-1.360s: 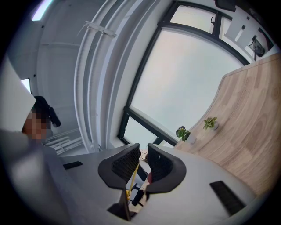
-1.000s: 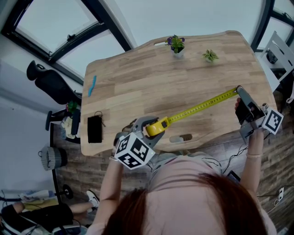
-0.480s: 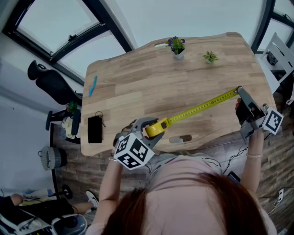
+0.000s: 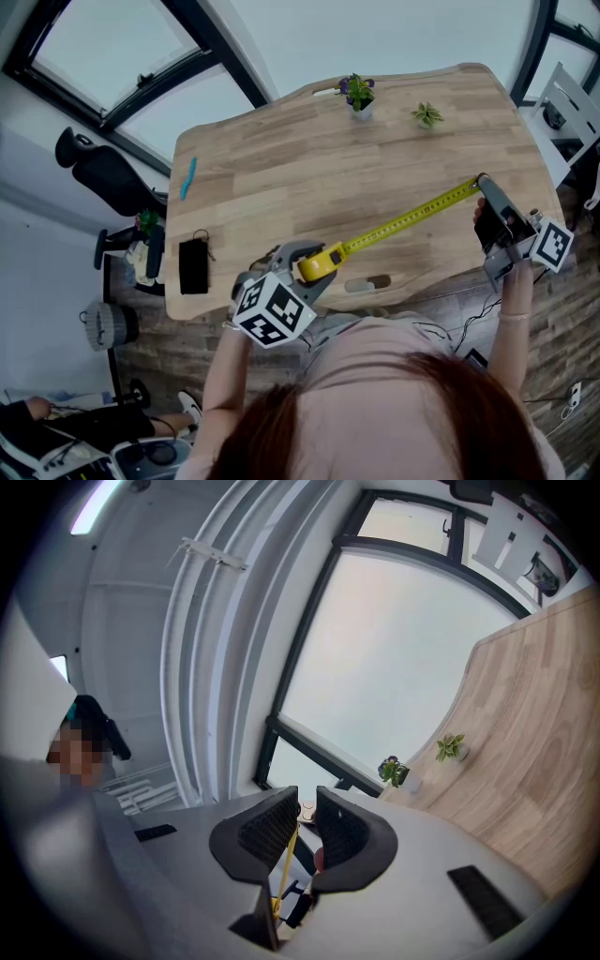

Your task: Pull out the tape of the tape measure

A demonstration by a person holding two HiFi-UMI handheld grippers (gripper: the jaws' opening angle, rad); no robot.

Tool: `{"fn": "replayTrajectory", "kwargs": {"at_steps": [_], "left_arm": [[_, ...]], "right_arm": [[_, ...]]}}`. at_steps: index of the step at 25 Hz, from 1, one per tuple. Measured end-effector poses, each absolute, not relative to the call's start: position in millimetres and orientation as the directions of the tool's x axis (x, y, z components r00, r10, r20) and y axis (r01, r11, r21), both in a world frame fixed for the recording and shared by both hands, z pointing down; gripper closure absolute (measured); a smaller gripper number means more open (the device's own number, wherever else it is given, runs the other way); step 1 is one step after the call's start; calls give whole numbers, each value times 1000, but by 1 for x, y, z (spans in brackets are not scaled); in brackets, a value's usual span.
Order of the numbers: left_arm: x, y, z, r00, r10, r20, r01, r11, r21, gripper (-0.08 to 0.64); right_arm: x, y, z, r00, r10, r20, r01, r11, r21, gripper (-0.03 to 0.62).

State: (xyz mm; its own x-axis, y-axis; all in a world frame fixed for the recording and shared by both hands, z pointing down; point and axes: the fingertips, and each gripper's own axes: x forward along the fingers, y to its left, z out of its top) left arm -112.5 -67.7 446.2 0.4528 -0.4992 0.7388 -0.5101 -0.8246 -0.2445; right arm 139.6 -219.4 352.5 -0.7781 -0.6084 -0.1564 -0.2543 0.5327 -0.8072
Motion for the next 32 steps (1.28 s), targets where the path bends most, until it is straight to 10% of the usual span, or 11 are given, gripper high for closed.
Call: {"fn": "replayTrajectory", "kwargs": {"at_steps": [32], "left_arm": [[-101,-68,442,461,-491,739,-501,-831,-239,383]], "right_arm": [[94,-216,367,-798,-572,-188,-167,509,-844,538]]}}
